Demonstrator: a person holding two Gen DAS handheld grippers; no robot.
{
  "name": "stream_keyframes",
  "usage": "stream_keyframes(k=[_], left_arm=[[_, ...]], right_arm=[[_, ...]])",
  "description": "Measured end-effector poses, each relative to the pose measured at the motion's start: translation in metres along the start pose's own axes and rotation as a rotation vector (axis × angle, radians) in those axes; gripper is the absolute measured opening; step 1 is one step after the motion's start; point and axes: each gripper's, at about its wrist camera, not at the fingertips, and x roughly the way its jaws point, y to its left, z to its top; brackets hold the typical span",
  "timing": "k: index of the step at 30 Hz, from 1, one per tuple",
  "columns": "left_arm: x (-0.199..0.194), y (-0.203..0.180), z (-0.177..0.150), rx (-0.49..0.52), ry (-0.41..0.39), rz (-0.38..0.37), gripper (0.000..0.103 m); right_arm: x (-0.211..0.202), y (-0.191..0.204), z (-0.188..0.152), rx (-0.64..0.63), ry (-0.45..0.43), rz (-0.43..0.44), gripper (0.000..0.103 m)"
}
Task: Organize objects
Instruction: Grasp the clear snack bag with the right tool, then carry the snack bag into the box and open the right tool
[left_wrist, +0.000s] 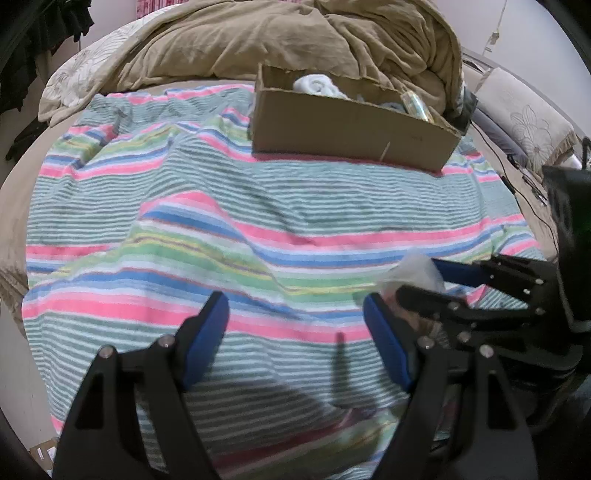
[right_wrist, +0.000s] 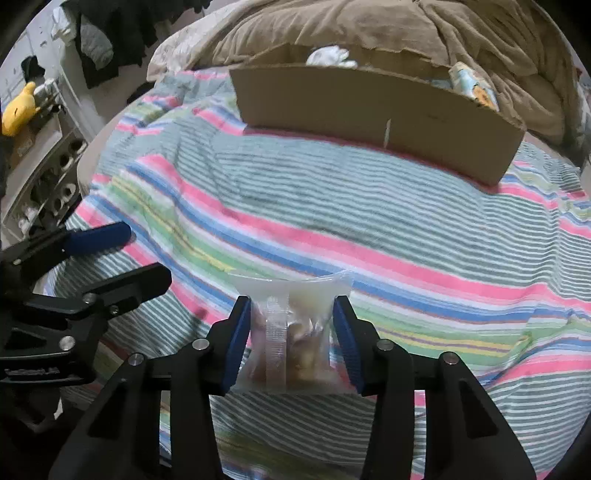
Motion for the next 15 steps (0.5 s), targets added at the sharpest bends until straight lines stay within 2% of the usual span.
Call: stream_keyframes(k=[7,15], left_arm=[[-0.003,-0.002,0.016,0.003,-0.013,0.005,0.077],[-0.014,-0.008,0.050,0.027,-0.055,0.005,0.077]], right_arm=[[-0.023,-0.013,0.019,0.019,-0.059,0.003,0.045],[-0.051,-0.025,0.045,0.026,-0.136,0.003,0.045]])
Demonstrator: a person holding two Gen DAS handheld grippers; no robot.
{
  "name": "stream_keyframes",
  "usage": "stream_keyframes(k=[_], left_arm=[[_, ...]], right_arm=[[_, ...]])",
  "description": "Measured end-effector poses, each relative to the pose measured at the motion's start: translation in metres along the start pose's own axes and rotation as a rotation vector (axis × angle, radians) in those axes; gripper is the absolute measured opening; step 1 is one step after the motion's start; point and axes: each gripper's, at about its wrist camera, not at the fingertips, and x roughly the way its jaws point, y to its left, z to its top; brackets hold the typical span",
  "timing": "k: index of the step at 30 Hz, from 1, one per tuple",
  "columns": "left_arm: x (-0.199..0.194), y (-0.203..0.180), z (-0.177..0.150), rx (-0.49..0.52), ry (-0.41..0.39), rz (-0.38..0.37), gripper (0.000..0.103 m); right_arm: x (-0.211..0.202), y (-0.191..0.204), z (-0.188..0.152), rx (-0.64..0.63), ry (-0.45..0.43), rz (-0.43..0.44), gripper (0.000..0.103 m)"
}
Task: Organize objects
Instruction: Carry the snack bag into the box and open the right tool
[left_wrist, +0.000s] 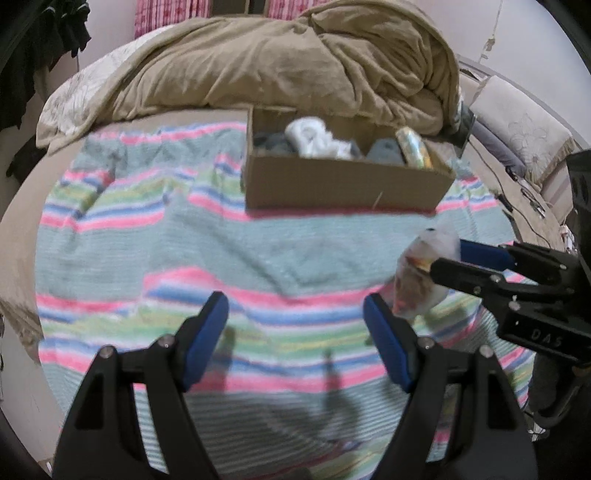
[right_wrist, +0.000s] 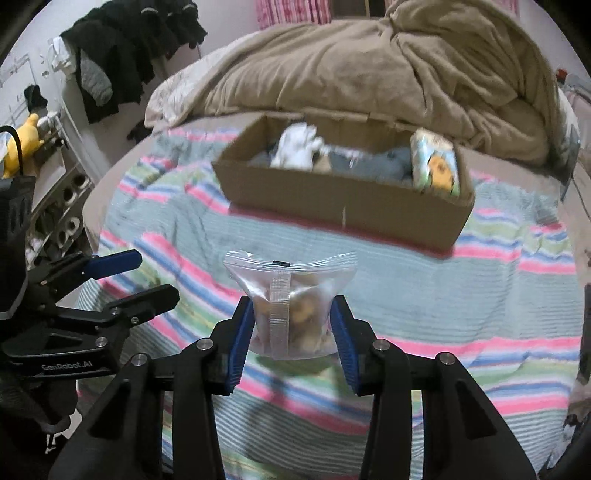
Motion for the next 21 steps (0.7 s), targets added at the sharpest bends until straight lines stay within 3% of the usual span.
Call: stream_keyframes(k=[12,21], left_arm=[[-0.008,-0.009,0.052,0.040,-0.078,0.022,0.077],[0.003,-0.005,0.095,0.042,-0.126,0.026,0.077]], right_arm=[[-0.029,-0.014,0.058,-0.028,-0.136,-0.016,0.044],[-0.023,-0.024,0.093,-0.037,-0.174,-0.025,0.044]])
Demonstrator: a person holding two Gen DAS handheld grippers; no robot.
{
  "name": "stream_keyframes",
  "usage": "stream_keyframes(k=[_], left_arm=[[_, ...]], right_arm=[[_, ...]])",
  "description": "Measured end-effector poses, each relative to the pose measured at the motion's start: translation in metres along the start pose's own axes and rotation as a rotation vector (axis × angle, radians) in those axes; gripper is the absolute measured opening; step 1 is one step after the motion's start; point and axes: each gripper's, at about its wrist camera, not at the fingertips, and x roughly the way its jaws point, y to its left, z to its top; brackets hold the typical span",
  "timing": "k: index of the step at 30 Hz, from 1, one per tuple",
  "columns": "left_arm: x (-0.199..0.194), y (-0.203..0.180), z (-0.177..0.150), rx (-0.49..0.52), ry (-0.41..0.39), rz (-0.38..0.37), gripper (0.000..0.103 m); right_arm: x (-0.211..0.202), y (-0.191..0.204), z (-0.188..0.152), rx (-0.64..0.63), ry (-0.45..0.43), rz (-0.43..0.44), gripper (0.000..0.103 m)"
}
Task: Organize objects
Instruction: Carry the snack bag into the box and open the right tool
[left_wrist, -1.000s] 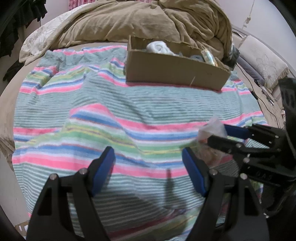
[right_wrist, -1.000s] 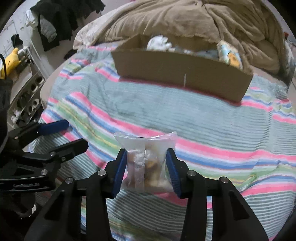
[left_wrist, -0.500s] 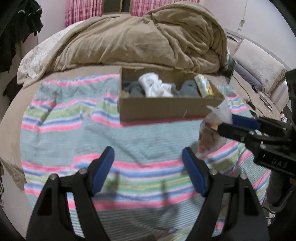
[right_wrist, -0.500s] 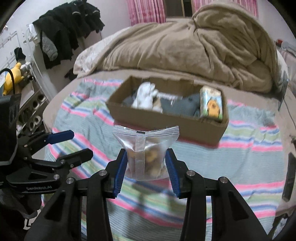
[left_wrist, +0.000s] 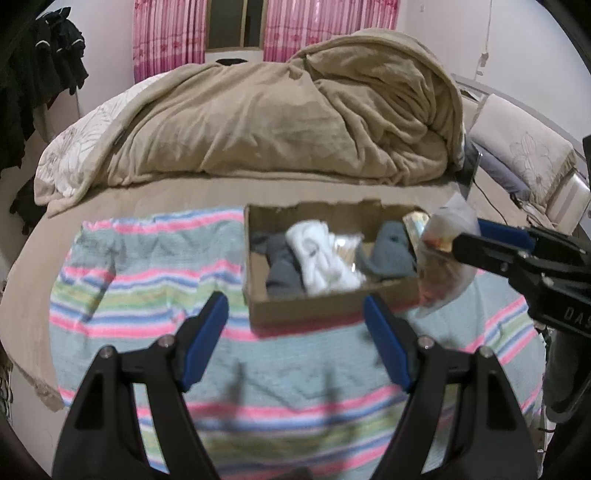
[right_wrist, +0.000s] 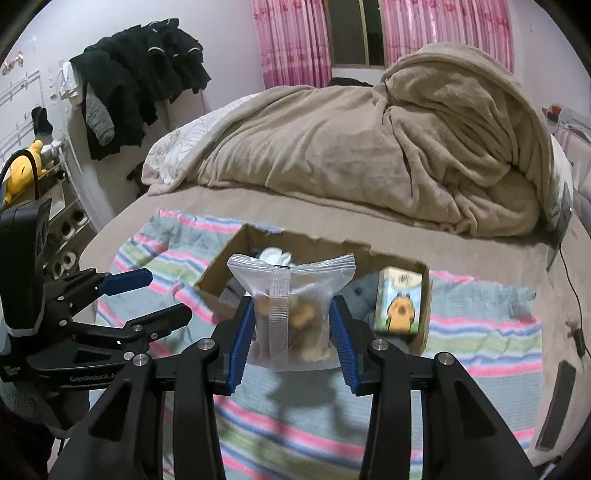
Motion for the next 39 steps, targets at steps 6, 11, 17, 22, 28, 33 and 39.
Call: stream_keyframes(k=[6,11,17,22,28,33,39], left_arm=[[0.015,-0.001,0.017,-0.002,-0.006,-0.013,0.077],[0.032,0.000,0.027,-0.005,0.001,-0.019,0.077],[0.057,0.006,0.034,-0.027,0.018,-0.021,0.077],[0.079,0.011,0.036,-0.038,0.038,-0.021,0.077],[0.098,0.017,0.034,-0.051,0.064,-0.020,0.077],[0.106,0.019,0.032,-0.053,0.077,-0.022,0.077],[0.112,0.022,0.030,-0.060,0.093,-0.028,0.077]], right_arm=[[0.015,-0.008,0.014,-0.004,-0.002,-0.004,0.044],[0.037,-0.017,0.021,-0.002,0.016,-0.005,0.044],[0.070,-0.029,0.025,0.020,0.050,-0.001,0.044],[0.099,-0.034,0.023,0.028,0.082,0.008,0.043],[0.122,-0.034,0.021,0.024,0.108,0.014,0.043],[0.137,-0.033,0.017,0.021,0.135,0.019,0.043],[0.149,-0.035,0.013,0.041,0.168,0.018,0.045]])
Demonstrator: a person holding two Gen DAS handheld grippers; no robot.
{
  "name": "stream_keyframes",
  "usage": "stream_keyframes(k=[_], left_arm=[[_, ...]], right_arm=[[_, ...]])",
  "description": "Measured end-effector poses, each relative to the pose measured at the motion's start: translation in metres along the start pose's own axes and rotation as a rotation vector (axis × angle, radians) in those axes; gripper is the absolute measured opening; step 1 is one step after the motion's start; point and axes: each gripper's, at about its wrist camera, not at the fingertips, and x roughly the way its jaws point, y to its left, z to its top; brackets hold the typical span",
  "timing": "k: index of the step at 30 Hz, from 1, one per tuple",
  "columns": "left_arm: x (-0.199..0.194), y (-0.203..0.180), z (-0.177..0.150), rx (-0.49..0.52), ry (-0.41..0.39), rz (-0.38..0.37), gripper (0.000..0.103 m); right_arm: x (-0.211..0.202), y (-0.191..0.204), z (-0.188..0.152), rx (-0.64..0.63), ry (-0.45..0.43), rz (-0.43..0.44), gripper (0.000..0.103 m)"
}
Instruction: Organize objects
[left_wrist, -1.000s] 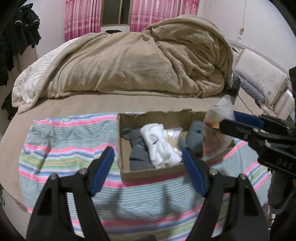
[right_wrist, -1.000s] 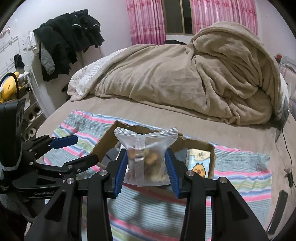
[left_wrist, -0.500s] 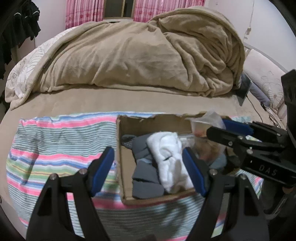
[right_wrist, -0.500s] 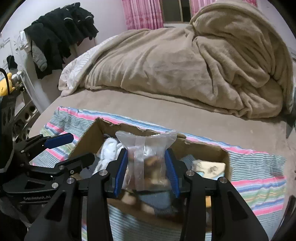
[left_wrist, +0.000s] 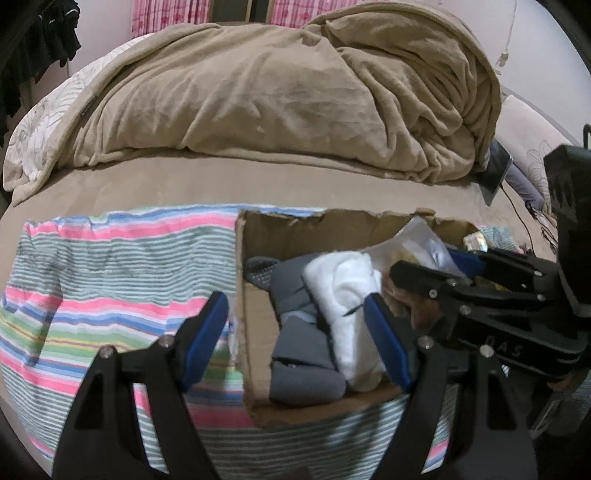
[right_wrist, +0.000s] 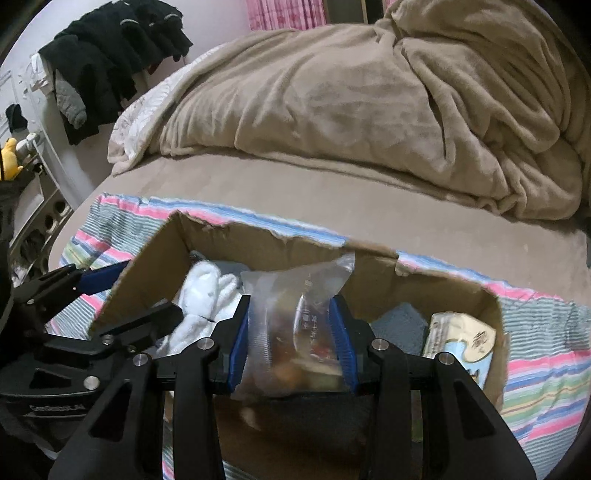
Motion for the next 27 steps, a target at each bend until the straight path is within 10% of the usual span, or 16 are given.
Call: stream_keyframes(k=[8,13,27], left_arm=[[-0.012,-0.001,-0.002,0.005,-0.004,0.015,0.077],[-0.029,-0.002,-0.004,0.004,-0.024,0.016,0.077],[-0.092,-0.016,-0.021,0.007,-0.077,0.016,0.077]], right_arm=[[-0.005,0.002,-0.003,0.014,-0.011,-0.014,0.045],[-0.024,0.006,-0.006,0.028,-0.045,-0.019,0.069],[-0.094,0.018,-0.019,0.036,-0.113,-0.040,0.070]])
